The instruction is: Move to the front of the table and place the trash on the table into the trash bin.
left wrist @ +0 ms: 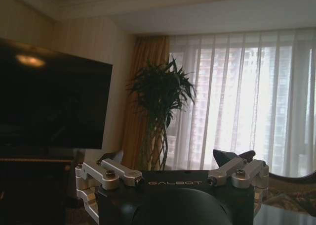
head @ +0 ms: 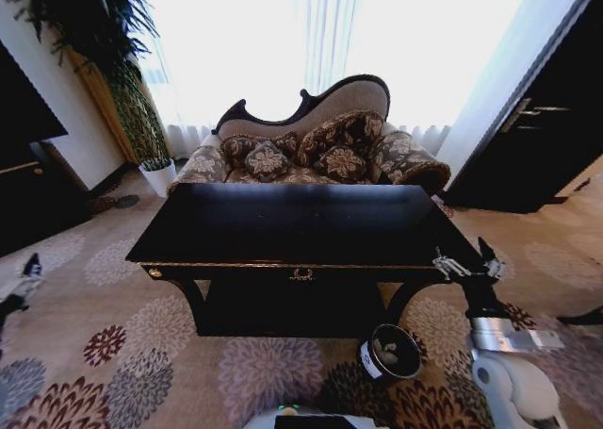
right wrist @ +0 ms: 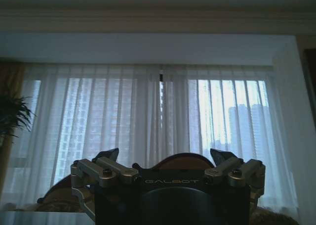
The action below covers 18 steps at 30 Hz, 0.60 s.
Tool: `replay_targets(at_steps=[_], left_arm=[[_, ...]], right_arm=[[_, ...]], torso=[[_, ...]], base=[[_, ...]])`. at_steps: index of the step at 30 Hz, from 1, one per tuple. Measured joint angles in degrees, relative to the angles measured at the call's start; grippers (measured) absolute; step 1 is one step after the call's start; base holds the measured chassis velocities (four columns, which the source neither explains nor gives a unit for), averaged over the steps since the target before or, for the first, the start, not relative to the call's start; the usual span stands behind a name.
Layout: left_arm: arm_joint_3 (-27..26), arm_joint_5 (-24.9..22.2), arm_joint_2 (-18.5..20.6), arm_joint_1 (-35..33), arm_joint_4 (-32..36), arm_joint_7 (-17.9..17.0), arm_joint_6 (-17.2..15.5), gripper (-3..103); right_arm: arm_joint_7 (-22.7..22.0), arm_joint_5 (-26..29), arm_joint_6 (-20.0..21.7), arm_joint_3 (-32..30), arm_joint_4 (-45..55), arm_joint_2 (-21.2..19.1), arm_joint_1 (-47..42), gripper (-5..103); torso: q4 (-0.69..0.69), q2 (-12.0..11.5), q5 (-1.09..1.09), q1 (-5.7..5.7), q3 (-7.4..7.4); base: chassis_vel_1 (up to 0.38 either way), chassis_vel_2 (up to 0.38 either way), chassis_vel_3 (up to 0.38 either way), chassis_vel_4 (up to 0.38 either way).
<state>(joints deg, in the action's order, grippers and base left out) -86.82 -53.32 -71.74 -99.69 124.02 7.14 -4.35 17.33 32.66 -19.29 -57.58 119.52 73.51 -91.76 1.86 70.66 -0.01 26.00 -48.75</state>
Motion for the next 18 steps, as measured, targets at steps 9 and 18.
replay_targets(at_steps=[9,18], left_arm=[[0.0,-0.4,-1.2,-0.2,2.2,2.3,1.1,100],[-0.1,0.2,-1.8,-0.7,1.8,3.9,2.4,100]], right_arm=[[6.0,2.5,-2.5,-1.8,-0.8,0.1,-0.9,100],[6.1,3.0,-1.7,-2.6,-0.2,0.2,-1.3,100]], torso=[[0.0,0.0,0.0,0.0,0.0],[0.0,0.0,0.0,0.01,-0.01]], base=[[0.0,0.0,0.0,0.0],[0.02,-0.02,-0.013,0.028]])
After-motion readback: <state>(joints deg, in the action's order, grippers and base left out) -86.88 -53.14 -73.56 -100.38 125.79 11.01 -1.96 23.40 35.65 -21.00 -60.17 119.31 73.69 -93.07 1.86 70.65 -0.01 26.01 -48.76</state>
